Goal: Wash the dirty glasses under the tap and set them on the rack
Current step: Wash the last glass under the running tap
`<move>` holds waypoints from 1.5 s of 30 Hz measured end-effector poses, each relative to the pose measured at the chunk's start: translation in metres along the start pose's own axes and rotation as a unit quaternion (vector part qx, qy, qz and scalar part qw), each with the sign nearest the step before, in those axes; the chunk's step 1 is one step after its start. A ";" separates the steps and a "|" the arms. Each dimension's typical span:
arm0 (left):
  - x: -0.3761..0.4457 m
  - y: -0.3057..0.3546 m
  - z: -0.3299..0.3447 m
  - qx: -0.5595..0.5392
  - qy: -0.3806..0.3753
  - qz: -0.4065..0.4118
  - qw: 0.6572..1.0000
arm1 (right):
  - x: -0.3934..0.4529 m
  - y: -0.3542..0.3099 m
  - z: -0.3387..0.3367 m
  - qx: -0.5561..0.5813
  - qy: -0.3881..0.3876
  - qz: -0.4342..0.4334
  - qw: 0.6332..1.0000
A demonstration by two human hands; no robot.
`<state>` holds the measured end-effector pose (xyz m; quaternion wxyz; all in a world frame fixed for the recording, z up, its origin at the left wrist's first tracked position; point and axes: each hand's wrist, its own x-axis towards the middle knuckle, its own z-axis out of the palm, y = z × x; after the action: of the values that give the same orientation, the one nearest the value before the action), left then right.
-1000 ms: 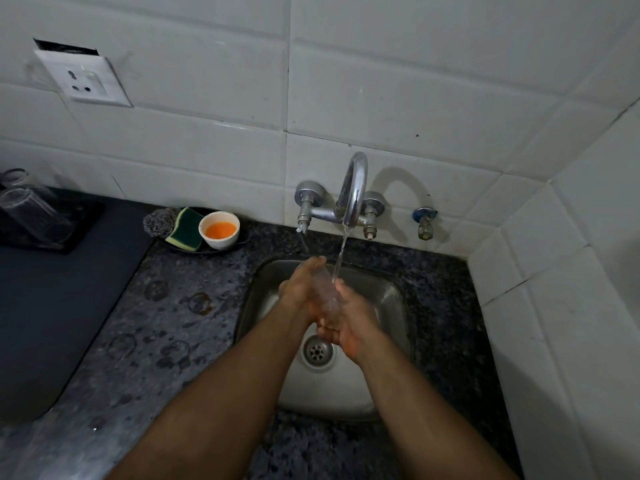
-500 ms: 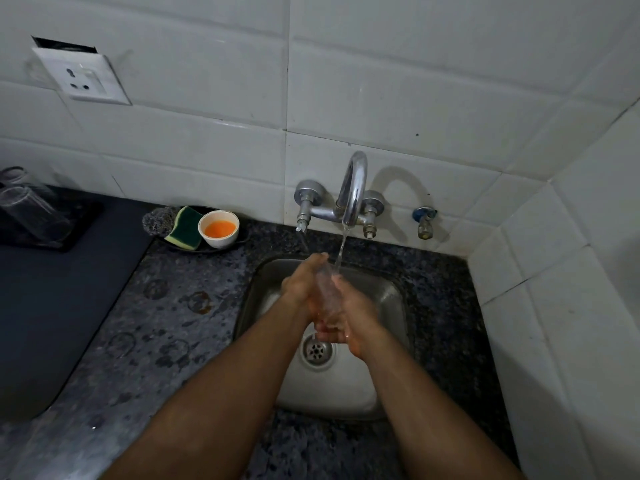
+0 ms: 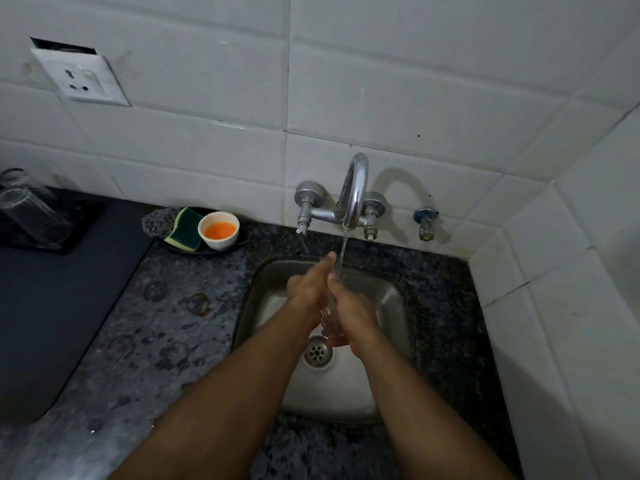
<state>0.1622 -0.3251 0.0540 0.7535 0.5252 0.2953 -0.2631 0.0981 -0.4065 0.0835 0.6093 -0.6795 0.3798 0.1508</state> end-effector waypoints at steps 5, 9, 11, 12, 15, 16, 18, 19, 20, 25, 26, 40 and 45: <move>0.044 -0.008 -0.009 0.029 -0.017 -0.021 0.999 | 0.001 -0.007 -0.004 0.164 -0.116 0.105 0.974; 0.018 0.013 -0.006 0.036 -0.039 -0.018 0.998 | 0.002 -0.014 0.001 0.212 -0.127 0.095 0.964; 0.013 0.023 -0.008 0.062 -0.055 -0.018 0.996 | 0.004 -0.018 0.004 0.228 -0.133 0.086 0.961; 0.013 0.027 -0.010 0.079 -0.075 -0.026 0.994 | 0.006 -0.019 0.006 0.242 -0.137 0.081 0.957; 0.017 0.035 -0.013 0.125 -0.125 -0.069 0.982 | 0.015 -0.025 0.010 0.282 -0.109 0.080 0.950; 0.021 0.035 -0.014 0.133 -0.123 -0.077 0.980 | 0.018 -0.028 0.012 0.290 -0.097 0.087 0.948; 0.026 0.033 -0.012 0.129 -0.110 -0.086 0.982 | 0.022 -0.034 0.016 0.299 -0.075 0.102 0.946; 0.026 0.032 -0.011 0.121 -0.108 -0.090 0.983 | 0.023 -0.037 0.018 0.298 -0.068 0.107 0.946; 0.025 0.030 -0.010 0.111 -0.107 -0.092 0.984 | 0.023 -0.037 0.019 0.292 -0.065 0.108 0.948; 0.018 0.022 -0.016 0.109 -0.139 -0.046 0.983 | 0.014 -0.020 0.010 0.207 -0.109 0.089 0.968; 0.016 0.021 -0.018 0.105 -0.156 -0.033 0.982 | 0.011 -0.014 0.005 0.184 -0.126 0.079 0.972; -0.013 0.013 -0.028 0.101 -0.230 0.104 0.962 | 0.009 0.004 -0.008 -0.112 -0.016 -0.156 0.981; 0.000 0.025 -0.033 0.111 -0.246 0.103 0.957 | 0.007 -0.004 -0.003 -0.108 -0.010 -0.208 0.972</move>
<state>0.1744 -0.2863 0.0605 0.7628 0.5522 0.0136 -0.3364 0.1050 -0.4117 0.0824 0.5542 -0.8038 0.2054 0.0676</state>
